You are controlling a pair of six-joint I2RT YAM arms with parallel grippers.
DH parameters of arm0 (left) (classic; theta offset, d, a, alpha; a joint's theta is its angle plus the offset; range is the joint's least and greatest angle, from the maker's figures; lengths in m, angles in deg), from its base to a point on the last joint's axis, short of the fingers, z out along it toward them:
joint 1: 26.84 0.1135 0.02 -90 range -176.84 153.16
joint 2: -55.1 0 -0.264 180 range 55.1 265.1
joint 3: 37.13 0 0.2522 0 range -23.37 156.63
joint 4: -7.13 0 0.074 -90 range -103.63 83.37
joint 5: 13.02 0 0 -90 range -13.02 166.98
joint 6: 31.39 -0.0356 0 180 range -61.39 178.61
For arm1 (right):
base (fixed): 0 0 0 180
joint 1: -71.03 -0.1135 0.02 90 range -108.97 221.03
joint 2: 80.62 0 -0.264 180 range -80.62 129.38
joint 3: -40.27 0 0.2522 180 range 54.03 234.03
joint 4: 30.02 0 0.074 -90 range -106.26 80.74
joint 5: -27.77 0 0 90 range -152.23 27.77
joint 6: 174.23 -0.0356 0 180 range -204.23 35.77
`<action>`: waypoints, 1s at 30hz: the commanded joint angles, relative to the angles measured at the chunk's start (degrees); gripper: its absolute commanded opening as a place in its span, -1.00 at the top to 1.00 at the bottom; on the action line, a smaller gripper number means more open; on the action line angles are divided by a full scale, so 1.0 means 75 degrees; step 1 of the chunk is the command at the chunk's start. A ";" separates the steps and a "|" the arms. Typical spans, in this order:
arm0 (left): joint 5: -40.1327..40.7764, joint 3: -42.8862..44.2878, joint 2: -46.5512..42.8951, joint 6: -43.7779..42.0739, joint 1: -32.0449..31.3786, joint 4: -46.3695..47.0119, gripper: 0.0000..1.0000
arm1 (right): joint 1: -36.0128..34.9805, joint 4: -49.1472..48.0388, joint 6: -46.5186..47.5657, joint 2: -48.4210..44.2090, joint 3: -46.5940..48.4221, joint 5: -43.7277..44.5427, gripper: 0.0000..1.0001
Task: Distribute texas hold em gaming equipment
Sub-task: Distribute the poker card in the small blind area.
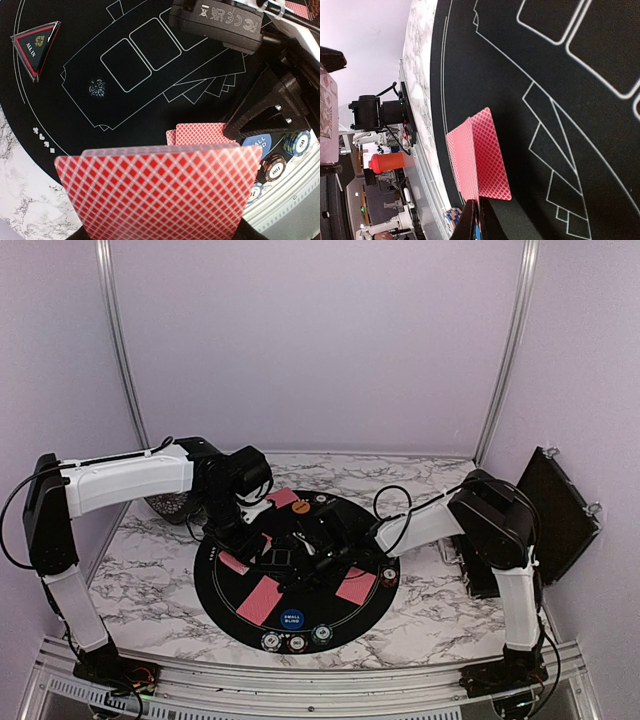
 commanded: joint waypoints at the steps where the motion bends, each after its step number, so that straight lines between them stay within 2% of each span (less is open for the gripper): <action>1: -0.0069 0.0005 -0.0216 -0.0104 0.0034 0.0011 -0.15 | -0.0061 0.0399 0.0301 0.0000 0.0280 0.0236 0.89; 12: -0.0077 0.0044 -0.0184 -0.0150 0.0034 0.0004 -0.15 | -0.0126 0.1324 0.0791 -0.0466 0.0369 0.1191 0.48; 30: -0.0057 -0.0029 -0.0220 -0.0143 0.0035 0.0001 -0.15 | -0.0561 0.2035 0.1294 -0.0788 0.0556 0.1817 0.38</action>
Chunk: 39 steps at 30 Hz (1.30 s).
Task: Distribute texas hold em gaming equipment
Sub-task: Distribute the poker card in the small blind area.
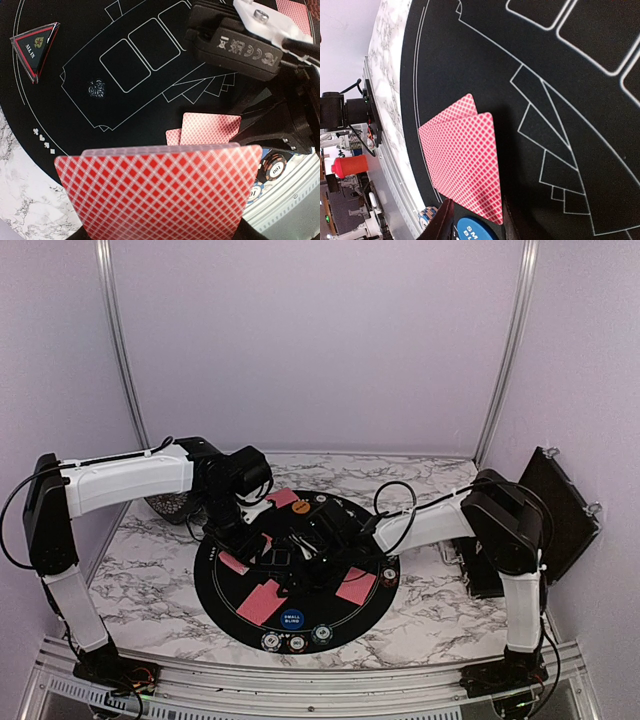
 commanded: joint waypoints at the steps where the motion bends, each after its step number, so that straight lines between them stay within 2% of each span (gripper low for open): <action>1: -0.0045 -0.0038 -0.0220 -0.0074 0.0034 0.0004 -0.15 | -0.0150 0.0270 0.0201 -0.0353 0.0248 0.0230 0.37; 39: -0.0013 -0.0159 -0.0236 -0.0037 0.0052 0.0051 -0.15 | -0.0584 0.0672 0.0415 -0.0918 0.0119 0.1070 0.14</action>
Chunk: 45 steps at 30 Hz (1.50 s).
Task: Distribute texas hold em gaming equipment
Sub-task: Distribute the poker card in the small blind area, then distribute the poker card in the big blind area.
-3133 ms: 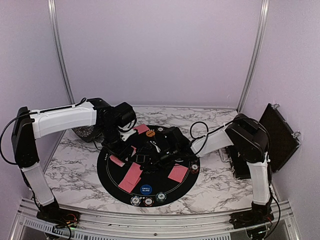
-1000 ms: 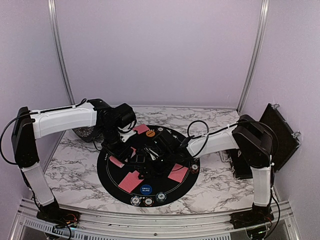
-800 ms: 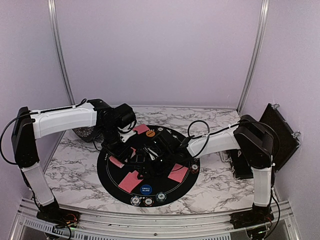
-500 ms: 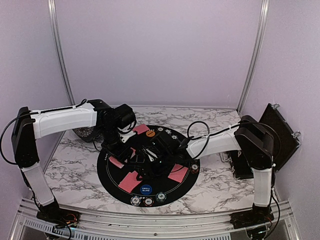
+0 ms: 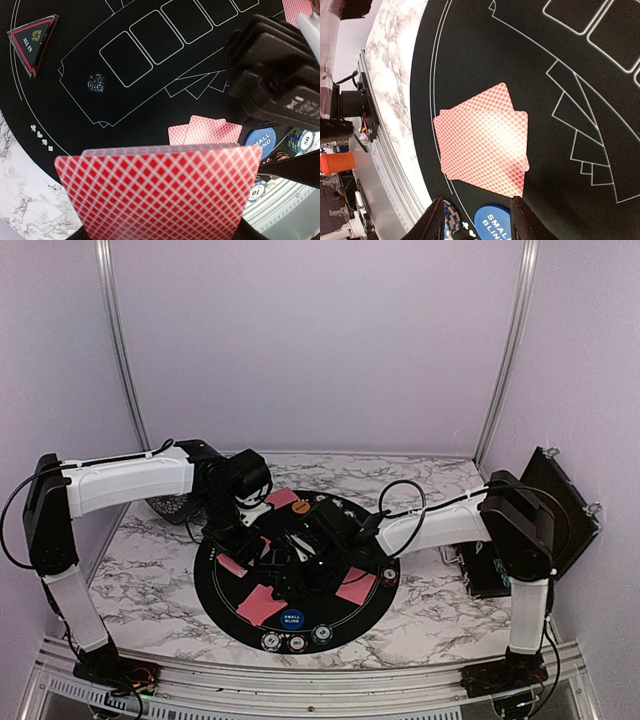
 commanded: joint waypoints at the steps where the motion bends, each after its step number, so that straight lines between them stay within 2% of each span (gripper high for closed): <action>1: -0.0016 0.0000 -0.0233 -0.0035 0.0039 0.0034 -0.15 | -0.0071 0.0130 0.0108 -0.0356 0.0104 0.0197 0.14; 13: -0.0041 0.0015 -0.0247 -0.0057 0.0041 0.0033 -0.15 | 0.0068 -0.0011 -0.0043 -0.0854 -0.0200 0.0480 0.12; 21: -0.0098 0.0037 -0.0287 -0.0082 0.0031 0.0033 -0.15 | 0.0915 -0.1201 -0.0750 -0.1251 -0.0719 -0.0595 0.08; 27: -0.0120 0.0057 -0.0299 -0.0099 0.0031 0.0045 -0.15 | 0.1309 -0.2509 -0.1627 -0.1008 -0.0650 -0.1448 -0.02; 35: -0.0157 0.0142 -0.0293 -0.0104 0.0019 0.0074 -0.15 | 0.1359 -0.2944 -0.2105 -0.0137 0.0160 -0.1964 -0.12; 45: -0.0187 0.0128 -0.0330 -0.0123 0.0019 0.0069 -0.15 | 0.1388 -0.3662 -0.2619 0.0195 0.0291 -0.2244 -0.18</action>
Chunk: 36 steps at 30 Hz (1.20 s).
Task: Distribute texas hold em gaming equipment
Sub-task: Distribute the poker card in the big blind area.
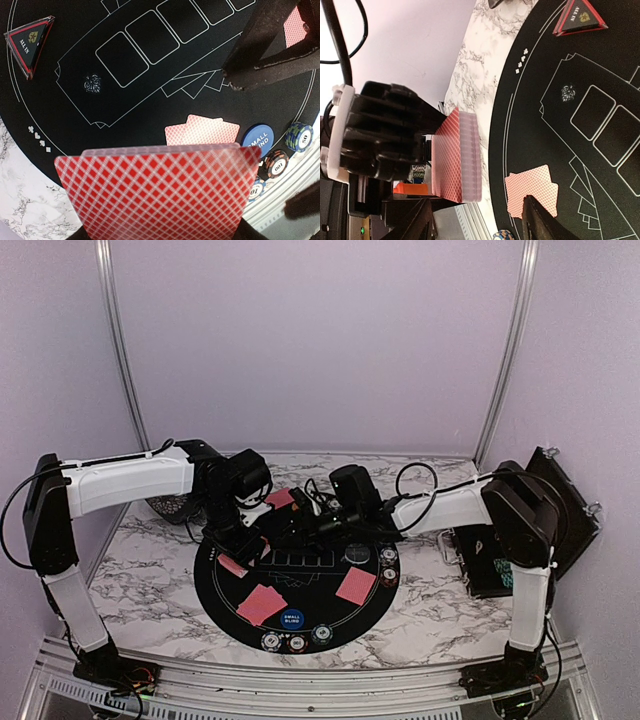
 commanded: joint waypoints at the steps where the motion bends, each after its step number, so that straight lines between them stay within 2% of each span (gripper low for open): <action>1: -0.0108 0.0130 -0.0317 -0.0078 0.0019 0.0060 -0.15 | 0.0030 -0.0591 -0.0313 0.0196 0.0397 -0.0256 -0.19; 26: -0.0040 0.0201 -0.0341 -0.0102 0.0019 0.0049 -0.15 | -0.0213 -0.1534 -0.1074 0.1101 0.0954 -0.0749 -0.13; 31: -0.0016 0.0201 -0.0374 -0.0090 0.0025 0.0057 -0.15 | -0.0263 -0.1594 -0.1130 0.1219 0.1025 -0.0792 -0.07; 36: -0.0016 0.0201 -0.0406 -0.0088 0.0019 0.0059 -0.15 | -0.0219 -0.1508 -0.1111 0.1236 0.0987 -0.0737 0.09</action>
